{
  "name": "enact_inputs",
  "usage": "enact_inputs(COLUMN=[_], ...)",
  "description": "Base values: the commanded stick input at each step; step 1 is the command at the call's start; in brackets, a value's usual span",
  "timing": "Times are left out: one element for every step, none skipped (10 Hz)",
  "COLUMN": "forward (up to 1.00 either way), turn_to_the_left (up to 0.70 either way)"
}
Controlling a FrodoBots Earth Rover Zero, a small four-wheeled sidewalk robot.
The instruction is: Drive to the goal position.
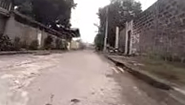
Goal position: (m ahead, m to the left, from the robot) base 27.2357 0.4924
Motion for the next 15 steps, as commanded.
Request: enact_inputs(forward=[1.00,1.00,1.00,1.00,1.00,1.00,1.00,1.00,1.00,1.00,1.00,1.00,1.00,1.00,1.00], turn_to_the_left=[0.00,0.00,0.02,0.03,0.03,0.03,0.02,0.01,0.00,0.00,0.00,0.00,0.00,0.00,0.00])
